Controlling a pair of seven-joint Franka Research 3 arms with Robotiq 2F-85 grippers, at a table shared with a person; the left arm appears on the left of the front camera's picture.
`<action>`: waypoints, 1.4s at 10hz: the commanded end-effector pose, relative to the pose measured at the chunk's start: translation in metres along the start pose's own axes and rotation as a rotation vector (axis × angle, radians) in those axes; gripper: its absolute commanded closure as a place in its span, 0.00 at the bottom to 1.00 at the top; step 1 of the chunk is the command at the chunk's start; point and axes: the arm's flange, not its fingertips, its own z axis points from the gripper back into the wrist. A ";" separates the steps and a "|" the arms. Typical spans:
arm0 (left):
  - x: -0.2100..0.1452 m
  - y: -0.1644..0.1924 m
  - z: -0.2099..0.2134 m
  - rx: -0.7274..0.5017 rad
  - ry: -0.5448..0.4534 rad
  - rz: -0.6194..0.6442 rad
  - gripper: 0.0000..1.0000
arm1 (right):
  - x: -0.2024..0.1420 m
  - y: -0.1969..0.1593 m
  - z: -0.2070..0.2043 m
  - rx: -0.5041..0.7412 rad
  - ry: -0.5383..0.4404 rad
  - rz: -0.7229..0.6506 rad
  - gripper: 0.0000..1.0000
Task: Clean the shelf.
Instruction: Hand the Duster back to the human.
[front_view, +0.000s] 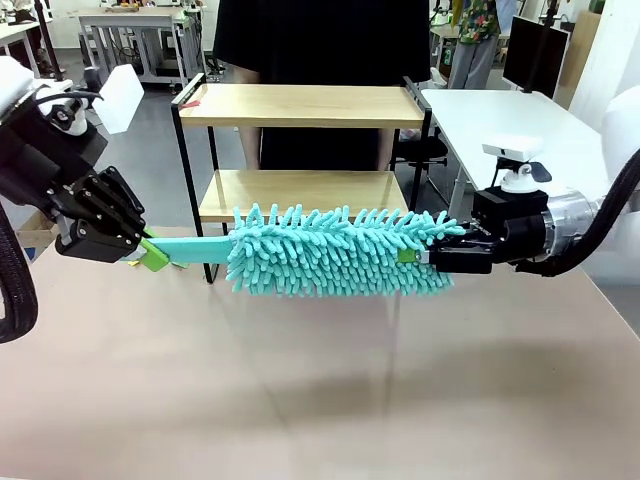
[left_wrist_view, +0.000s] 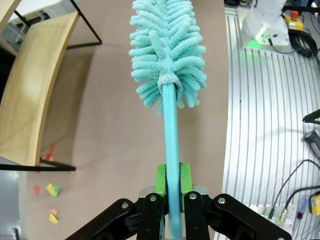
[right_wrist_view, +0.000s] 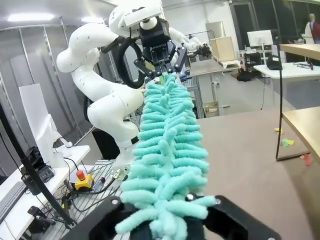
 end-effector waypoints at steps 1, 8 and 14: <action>0.004 -0.002 0.000 -0.007 -0.021 -0.012 0.87 | 0.002 -0.006 -0.001 -0.007 -0.015 0.051 1.00; -0.037 0.030 0.062 -0.081 -0.309 0.198 0.00 | 0.000 0.000 0.000 0.000 0.000 0.000 1.00; -0.149 0.066 0.110 -0.059 -0.572 0.302 0.00 | 0.000 0.000 0.000 0.000 0.000 0.000 1.00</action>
